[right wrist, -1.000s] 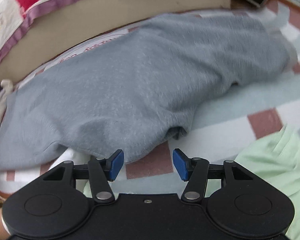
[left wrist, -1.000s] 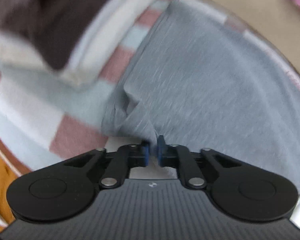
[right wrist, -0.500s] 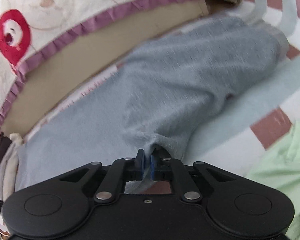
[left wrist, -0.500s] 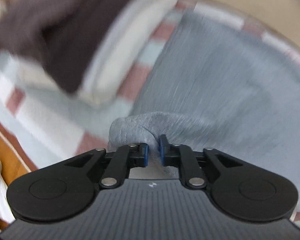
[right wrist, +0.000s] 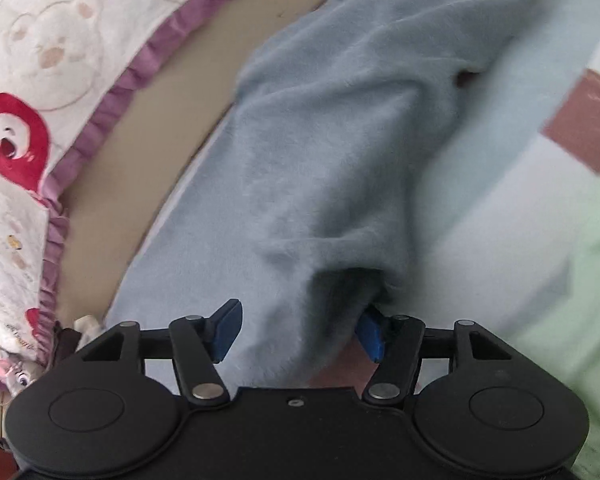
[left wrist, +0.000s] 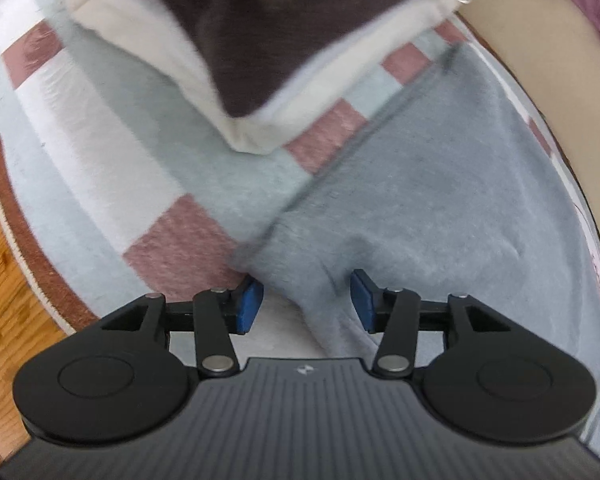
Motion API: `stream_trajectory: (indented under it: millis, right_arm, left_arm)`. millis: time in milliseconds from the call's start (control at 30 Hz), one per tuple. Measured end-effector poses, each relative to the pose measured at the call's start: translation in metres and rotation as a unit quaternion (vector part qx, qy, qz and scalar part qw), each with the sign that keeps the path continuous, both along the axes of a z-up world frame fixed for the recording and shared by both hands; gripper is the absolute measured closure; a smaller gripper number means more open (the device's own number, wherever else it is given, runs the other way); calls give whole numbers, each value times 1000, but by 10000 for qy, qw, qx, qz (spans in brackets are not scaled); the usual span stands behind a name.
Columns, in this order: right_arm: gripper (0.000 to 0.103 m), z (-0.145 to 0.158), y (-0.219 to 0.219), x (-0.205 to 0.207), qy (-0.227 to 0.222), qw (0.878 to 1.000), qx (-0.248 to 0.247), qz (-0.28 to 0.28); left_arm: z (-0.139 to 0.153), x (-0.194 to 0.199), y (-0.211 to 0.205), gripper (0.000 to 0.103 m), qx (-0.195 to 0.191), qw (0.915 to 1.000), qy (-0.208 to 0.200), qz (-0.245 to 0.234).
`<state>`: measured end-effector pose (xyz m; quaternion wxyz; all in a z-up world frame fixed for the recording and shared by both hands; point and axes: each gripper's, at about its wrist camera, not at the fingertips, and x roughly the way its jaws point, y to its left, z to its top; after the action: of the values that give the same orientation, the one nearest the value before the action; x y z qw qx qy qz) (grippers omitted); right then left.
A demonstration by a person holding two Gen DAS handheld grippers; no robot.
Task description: Fold clothes
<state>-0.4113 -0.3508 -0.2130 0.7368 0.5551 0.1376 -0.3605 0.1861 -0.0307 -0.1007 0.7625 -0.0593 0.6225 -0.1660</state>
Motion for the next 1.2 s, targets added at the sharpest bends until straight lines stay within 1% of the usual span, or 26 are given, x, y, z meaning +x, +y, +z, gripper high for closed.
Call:
stream_trajectory:
  millis: [33,67,100,133,167,200,233,267,333,433,467,533,600,700,767,833,867,900,967,1000,1100,1167,1200]
  right_arm:
    - [40,-1,-1,2,-69,9999,-85,22]
    - [44,-1,-2,4,-138,9998,-169,43]
    - [60,-2,-4,5,-168,9997,-175,30]
    - [73,-3,-7,6,-191,9997,-164,9]
    - [80,-5,-9,7,-213,9997,-153,-12]
    - [88,-5,-12,8,-220,9996,-153,-26]
    - [90,-2,-13,7,-259,9995,-191,-26]
    - [91,1,-14,7,-307,9992,-238,-23]
    - [92,16,-15,4,-399,9984,-411,38]
    - [93,45,-31,7,-425,9970,-604,251]
    - [93,54,-41,11,-377,9965,-670,326]
    - [93,67,-66,23,-169,9967,-684,413]
    - [92,71,-98,38,40,9982,-447,387]
    - [91,60,-145,60,367,9986,-111,358]
    - [91,51,-168,77,666,9972,12,335]
    - [91,37,-186,96,1071,9931,207,427]
    - [91,30,-192,101,1184,9915,350,405]
    - [92,24,-196,103,1201,9908,503,361]
    - [93,19,-202,99,1042,9913,754,292]
    - [93,19,-205,95,943,9912,872,319]
    - [90,26,-212,88,733,9898,1113,498]
    - [89,33,-218,85,555,9892,1247,539]
    - [84,32,-222,84,446,9884,1372,472]
  left_arm:
    - [-1,1,0,47,-77,10000,-5,18]
    - [-2,2,-1,40,-165,9999,-12,34]
    - [-3,3,-2,34,-217,9998,-30,24]
    - [-3,3,-5,33,-244,9997,-95,-14]
    - [-3,3,-10,32,-220,9994,-227,-124]
    - [-2,3,-15,43,-189,9989,-368,-242]
    - [-1,1,-21,60,-127,9972,-554,-480]
    - [-1,0,-28,92,-147,9953,-556,-784]
    - [6,0,-31,93,-240,9930,-660,-952]
    - [38,5,-46,93,-293,9848,-1172,-1247]
    - [50,8,-55,93,-355,9812,-1314,-1368]
    - [68,18,-82,93,-211,9743,-1575,-1597]
    - [71,35,-108,92,-126,9738,-1594,-1614]
    - [53,65,-145,92,-43,9783,-1414,-1514]
    - [28,72,-168,92,69,9781,-1396,-1540]
    - [11,70,-174,92,103,9768,-1509,-1514]
    - [2,69,-177,91,118,9761,-1569,-1500]
    - [1,67,-177,91,110,9745,-1652,-1513]
    - [2,63,-174,91,89,9709,-1825,-1546]
    - [6,63,-170,91,34,9714,-1823,-1521]
    - [17,72,-156,91,-309,9774,-1694,-1225]
    - [24,78,-152,91,-503,9795,-1638,-1058]
    - [22,81,-156,91,-527,9795,-1635,-1055]
